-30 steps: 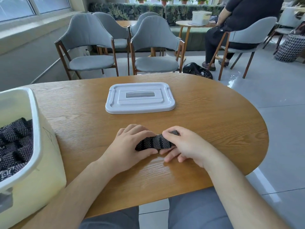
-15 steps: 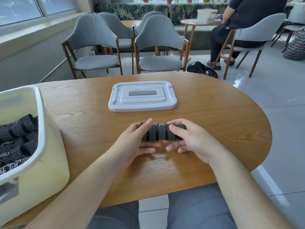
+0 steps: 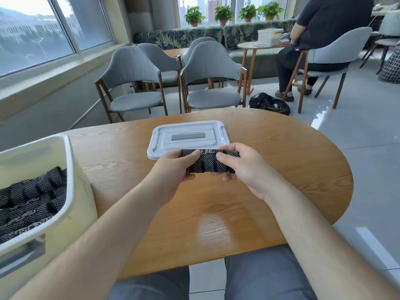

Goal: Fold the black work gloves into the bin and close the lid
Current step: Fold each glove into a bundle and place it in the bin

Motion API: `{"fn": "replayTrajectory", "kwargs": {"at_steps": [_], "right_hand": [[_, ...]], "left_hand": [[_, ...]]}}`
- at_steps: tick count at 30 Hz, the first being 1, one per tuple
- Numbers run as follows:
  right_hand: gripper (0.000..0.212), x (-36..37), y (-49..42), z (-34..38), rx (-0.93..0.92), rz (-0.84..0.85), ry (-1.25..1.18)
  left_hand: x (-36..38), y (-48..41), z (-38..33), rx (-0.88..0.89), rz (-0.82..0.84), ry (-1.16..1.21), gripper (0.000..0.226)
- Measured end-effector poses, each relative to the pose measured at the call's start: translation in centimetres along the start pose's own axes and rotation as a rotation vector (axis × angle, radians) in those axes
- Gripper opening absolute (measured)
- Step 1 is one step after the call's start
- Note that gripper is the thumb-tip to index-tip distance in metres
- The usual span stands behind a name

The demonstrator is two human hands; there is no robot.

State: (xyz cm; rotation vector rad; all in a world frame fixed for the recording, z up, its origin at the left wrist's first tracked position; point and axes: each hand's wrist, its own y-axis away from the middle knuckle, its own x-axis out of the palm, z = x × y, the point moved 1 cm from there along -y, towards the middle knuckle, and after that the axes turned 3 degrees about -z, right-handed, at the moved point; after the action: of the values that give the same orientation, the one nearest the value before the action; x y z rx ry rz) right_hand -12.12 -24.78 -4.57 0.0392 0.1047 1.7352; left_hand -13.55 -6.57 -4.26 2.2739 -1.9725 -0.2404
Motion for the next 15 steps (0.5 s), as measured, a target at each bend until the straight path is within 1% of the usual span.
{"fn": "replayTrajectory", "kwargs": {"at_steps": [5,9,13,15], "right_hand": [[0.013,2.6,0.0,2.8,-0.076,0.059,0.033],[0.015,6.4,0.3,5.4,-0.134,0.154,0.074],[0.019,11.9,1.3,7.9,-0.177,0.289,0.095],[0.02,14.6,1.8,8.8,-0.189,0.351,0.122]], "left_hand": [[-2.5,1.7,-3.3,0.095,-0.133,-0.101,0.005],[-6.3,4.0,-5.7,0.141,-0.246,-0.201,0.008],[-12.0,7.5,-7.5,0.15,-0.36,-0.29,0.016],[-14.9,9.0,-8.0,0.136,-0.4,-0.334,0.013]]}}
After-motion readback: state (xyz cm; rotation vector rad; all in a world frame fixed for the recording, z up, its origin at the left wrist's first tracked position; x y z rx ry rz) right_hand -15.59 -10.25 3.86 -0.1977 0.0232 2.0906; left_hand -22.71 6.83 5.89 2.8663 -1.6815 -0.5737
